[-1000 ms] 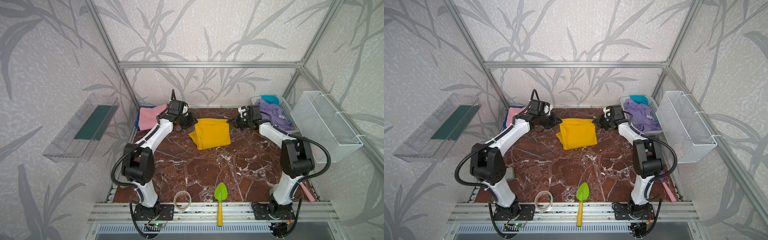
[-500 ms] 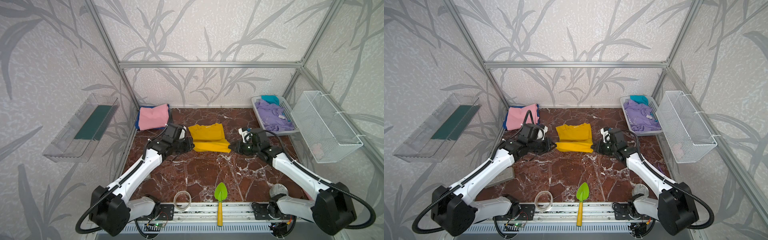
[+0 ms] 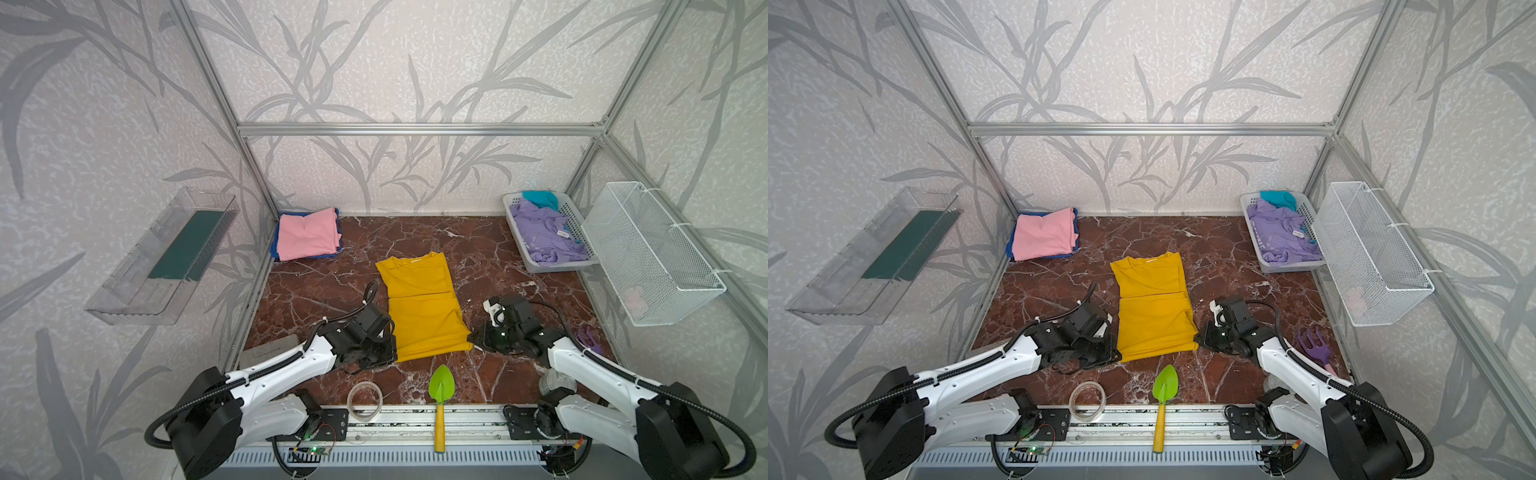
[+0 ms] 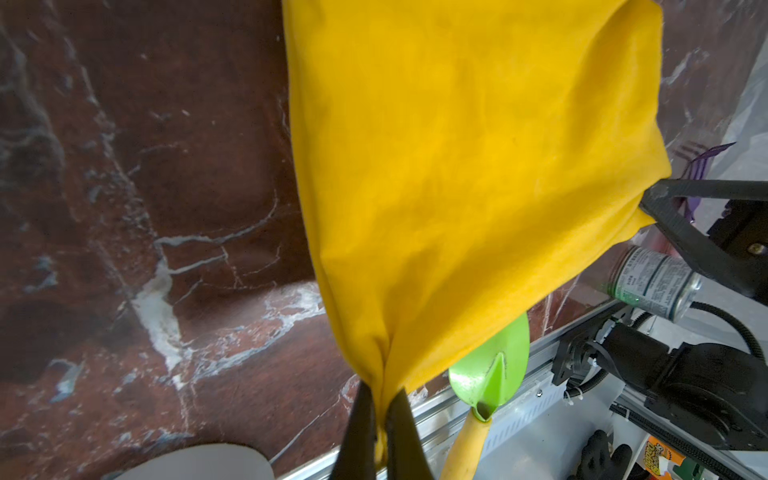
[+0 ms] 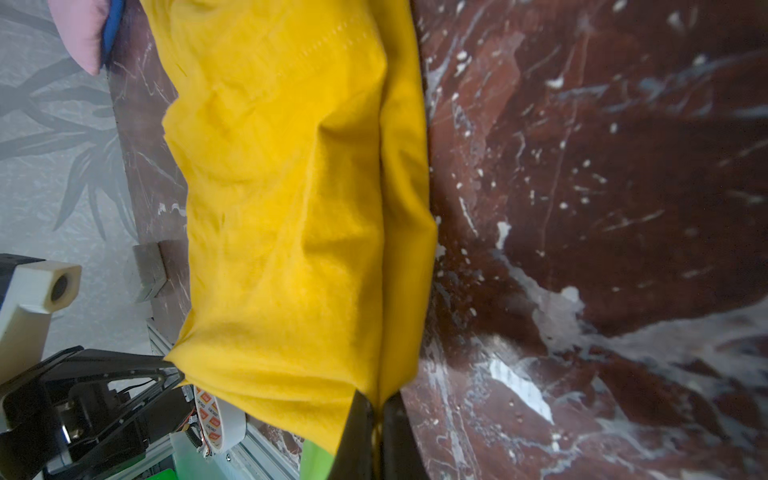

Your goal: Fold and stack the t-shirts

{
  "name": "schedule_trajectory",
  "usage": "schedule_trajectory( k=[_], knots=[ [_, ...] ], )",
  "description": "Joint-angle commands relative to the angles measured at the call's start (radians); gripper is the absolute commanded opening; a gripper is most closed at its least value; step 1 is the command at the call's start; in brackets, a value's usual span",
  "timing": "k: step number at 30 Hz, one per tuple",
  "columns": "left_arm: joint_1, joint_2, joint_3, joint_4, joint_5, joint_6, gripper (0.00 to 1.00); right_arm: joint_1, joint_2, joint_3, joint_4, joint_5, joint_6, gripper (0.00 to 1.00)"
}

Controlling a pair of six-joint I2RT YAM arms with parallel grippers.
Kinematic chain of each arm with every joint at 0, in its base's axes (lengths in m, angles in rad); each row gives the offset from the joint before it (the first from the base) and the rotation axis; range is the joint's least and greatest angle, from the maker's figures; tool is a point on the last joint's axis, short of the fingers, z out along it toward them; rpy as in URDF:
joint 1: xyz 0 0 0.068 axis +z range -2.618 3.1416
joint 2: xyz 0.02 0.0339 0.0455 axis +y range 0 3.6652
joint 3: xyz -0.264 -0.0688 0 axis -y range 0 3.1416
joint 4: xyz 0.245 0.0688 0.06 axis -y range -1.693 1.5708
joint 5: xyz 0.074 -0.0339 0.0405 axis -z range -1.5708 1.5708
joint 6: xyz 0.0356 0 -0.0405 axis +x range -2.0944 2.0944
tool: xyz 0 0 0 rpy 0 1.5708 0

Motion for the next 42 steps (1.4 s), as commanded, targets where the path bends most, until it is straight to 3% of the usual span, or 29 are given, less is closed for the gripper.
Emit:
schedule_trajectory(
  k=[1, 8, 13, 20, 29, 39, 42],
  knots=[
    [0.003, -0.018, 0.095, -0.105, -0.119, 0.013, 0.00, -0.012, 0.007, 0.166, -0.045, 0.085, -0.058, 0.00],
    [0.056, 0.091, 0.331, -0.165, -0.119, 0.121, 0.00, -0.012, 0.143, 0.459, -0.100, 0.068, -0.084, 0.00],
    [0.169, 0.155, 0.455, -0.160, -0.071, 0.175, 0.00, -0.026, 0.246, 0.578, -0.080, 0.066, -0.084, 0.00],
    [0.329, 0.264, 0.501, -0.060, 0.044, 0.193, 0.00, -0.086, 0.441, 0.664, 0.026, -0.009, -0.044, 0.00],
    [0.461, 0.516, 0.699, 0.039, 0.165, 0.206, 0.00, -0.138, 0.722, 0.889, 0.092, -0.079, -0.017, 0.00],
    [0.572, 0.894, 0.972, 0.091, 0.291, 0.163, 0.00, -0.165, 1.123, 1.305, -0.007, -0.121, -0.029, 0.00],
    [0.584, 0.958, 0.979, 0.129, 0.305, 0.128, 0.00, -0.165, 1.218, 1.392, -0.038, -0.126, -0.031, 0.03]
  ],
)
